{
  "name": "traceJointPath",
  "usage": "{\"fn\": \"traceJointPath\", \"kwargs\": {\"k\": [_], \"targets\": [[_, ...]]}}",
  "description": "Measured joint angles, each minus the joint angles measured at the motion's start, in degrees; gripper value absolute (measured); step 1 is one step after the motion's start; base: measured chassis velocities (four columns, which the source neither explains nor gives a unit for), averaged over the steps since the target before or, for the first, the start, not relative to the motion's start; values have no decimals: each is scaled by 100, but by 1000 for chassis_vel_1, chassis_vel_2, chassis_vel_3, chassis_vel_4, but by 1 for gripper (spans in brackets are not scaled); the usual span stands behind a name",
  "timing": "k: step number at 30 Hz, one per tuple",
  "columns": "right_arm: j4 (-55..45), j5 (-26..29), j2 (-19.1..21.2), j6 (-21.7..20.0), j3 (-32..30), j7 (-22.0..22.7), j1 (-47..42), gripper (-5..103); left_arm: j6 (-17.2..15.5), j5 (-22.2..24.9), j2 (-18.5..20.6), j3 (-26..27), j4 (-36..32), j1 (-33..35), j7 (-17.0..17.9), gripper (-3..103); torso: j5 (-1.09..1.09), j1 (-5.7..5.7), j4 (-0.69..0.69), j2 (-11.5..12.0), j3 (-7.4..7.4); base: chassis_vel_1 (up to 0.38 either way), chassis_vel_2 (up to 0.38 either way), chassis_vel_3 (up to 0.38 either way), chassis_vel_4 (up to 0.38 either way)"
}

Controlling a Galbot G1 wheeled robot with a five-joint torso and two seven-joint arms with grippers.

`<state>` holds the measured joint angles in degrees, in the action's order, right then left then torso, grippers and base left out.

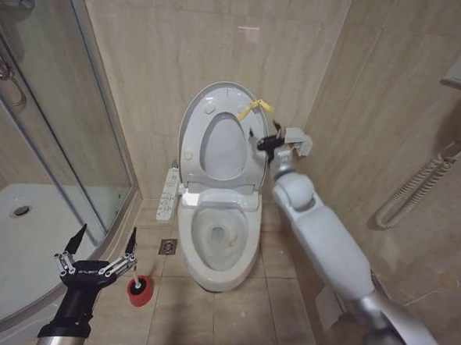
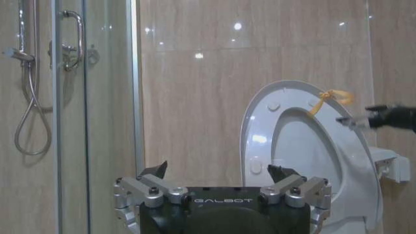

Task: Open the toilet lid, clean the toilet bowl with a toilet brush, close the toilet lid, and flush.

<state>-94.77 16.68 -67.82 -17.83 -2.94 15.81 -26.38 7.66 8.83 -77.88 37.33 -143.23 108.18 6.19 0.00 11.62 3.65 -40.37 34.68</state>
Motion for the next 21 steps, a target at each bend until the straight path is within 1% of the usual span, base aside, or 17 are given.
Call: {"fn": "traceJointPath", "kwargs": {"k": [2, 3, 4, 6, 7, 8, 9, 10, 12, 13, 15, 18, 19, 21], "targets": [[-203, 188, -34, -41, -24, 120, -293, 79, 0, 0, 0, 0, 0, 0, 0, 100, 0, 0, 1, 0, 0, 0, 0, 0, 0], [-341, 326, -61, -49, -72, 149, -502, 100, 0, 0, 0, 0, 0, 0, 0, 100, 0, 0, 1, 0, 0, 0, 0, 0, 0], [-341, 326, -61, -49, -72, 149, -502, 100, 0, 0, 0, 0, 0, 0, 0, 100, 0, 0, 1, 0, 0, 0, 0, 0, 0], [-555, 476, -142, -52, -165, 169, -903, 100, 0, 0, -1, 0, 0, 0, 0, 100, 0, 0, 2, 0, 0, 0, 0, 0, 0], [-592, 499, -166, -61, -190, 181, -967, 100, 0, 0, 0, 0, 0, 0, 0, 100, 0, 0, 2, 0, 0, 0, 0, 0, 0], [-721, 545, -270, -80, -302, 236, -1196, 100, 0, 0, 0, 0, 0, 0, 0, 100, -1, 0, 2, 0, 0, 0, 0, 0, 0], [-721, 545, -270, -80, -302, 236, -1196, 100, 0, 0, 0, 0, 0, 0, 0, 100, -1, 0, 2, 0, 0, 0, 0, 0, 0], [-865, 524, -389, -77, -464, 244, -1483, 100, 0, 0, 0, 0, 0, 0, 0, 100, -1, 0, 0, 0, 0, 0, 0, 0, 0], [-989, 411, -471, -44, -639, 208, -1778, 100, 0, 0, 0, 0, 0, 0, 0, 100, -1, 0, 0, 0, 0, 0, 0, 0, 0], [-1136, 282, -547, 1, -849, 164, -2135, 100, 0, 0, 0, 0, 0, 0, -1, 100, -1, 0, 1, 0, 0, 0, 0, 0, 0], [-1205, 204, -580, 27, -966, 145, -2307, 100, 0, 0, 1, 0, 0, 0, 0, 100, 0, 0, 2, 0, 0, 0, 0, 0, 0], [-1541, -97, -745, 141, -1487, 62, -2961, 100, 0, 0, 0, 0, 0, 0, 0, 100, 0, 0, 3, 0, 0, 0, 0, 0, 0], [-1541, -97, -745, 141, -1487, 62, -2961, 100, 0, 0, 0, 0, 0, 0, 0, 100, 0, 0, 3, 0, 0, 0, 0, 0, 0], [-1705, -159, -813, 175, -1703, 83, -3229, 100, 0, 0, 0, 0, 0, 0, 0, 100, 0, -1, 3, 0, 0, 0, 0, 0, 0]]}}
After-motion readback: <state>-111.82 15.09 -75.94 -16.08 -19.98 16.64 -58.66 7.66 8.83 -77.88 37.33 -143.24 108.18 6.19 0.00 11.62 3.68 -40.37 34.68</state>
